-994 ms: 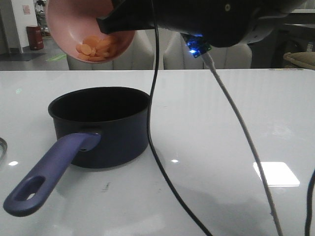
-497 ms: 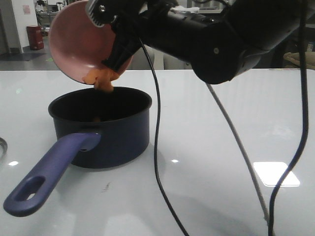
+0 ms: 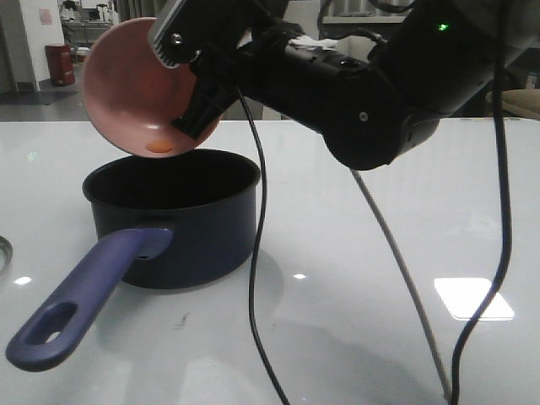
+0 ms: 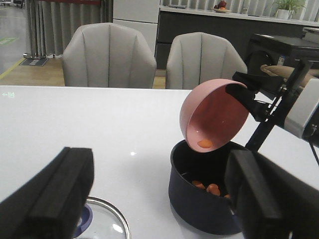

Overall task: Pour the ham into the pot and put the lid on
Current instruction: 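Tilt the bowl with the right gripper to pour ham into saucepan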

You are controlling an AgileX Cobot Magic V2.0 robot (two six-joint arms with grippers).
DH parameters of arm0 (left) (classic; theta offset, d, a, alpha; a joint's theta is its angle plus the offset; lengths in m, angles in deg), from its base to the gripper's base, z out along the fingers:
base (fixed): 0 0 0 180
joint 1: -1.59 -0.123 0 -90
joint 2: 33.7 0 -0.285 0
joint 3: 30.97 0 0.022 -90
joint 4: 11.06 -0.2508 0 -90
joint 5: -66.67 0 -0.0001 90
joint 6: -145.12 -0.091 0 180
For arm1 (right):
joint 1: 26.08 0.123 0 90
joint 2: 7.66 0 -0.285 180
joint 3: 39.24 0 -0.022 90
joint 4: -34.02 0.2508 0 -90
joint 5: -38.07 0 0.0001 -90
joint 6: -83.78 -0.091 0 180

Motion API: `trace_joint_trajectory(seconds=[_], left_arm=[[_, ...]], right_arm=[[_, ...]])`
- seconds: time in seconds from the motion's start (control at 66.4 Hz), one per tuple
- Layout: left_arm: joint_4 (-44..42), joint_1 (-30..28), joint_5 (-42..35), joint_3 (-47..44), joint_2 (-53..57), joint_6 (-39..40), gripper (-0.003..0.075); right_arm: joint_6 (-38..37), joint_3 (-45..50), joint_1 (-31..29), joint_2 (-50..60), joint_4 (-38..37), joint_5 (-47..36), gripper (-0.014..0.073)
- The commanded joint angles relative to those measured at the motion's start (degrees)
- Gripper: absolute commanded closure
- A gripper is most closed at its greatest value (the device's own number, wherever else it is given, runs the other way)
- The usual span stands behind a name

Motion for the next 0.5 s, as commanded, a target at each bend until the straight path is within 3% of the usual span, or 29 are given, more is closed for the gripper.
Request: trace_joint_trajectory(seconds=[0.0,0.286,0.482], left_arm=[[0.7,0.4,-4.5,1.6,-0.5,-0.1,0.0148],[0.7,0.4,-4.5,1.6,-0.5,-0.1,0.0148],[0.7,0.4,-4.5,1.6,-0.5,-0.1,0.0148]], right_arm=[[1.4,-1.2,0.0,4.0,0.0,-8.0,0.0454],[15.1,-1.2,0.0,4.4,-7.4,-8.9,0.0454],[16.3,-1.2,0.0,4.5,-7.1,-9.5,0.0454]])
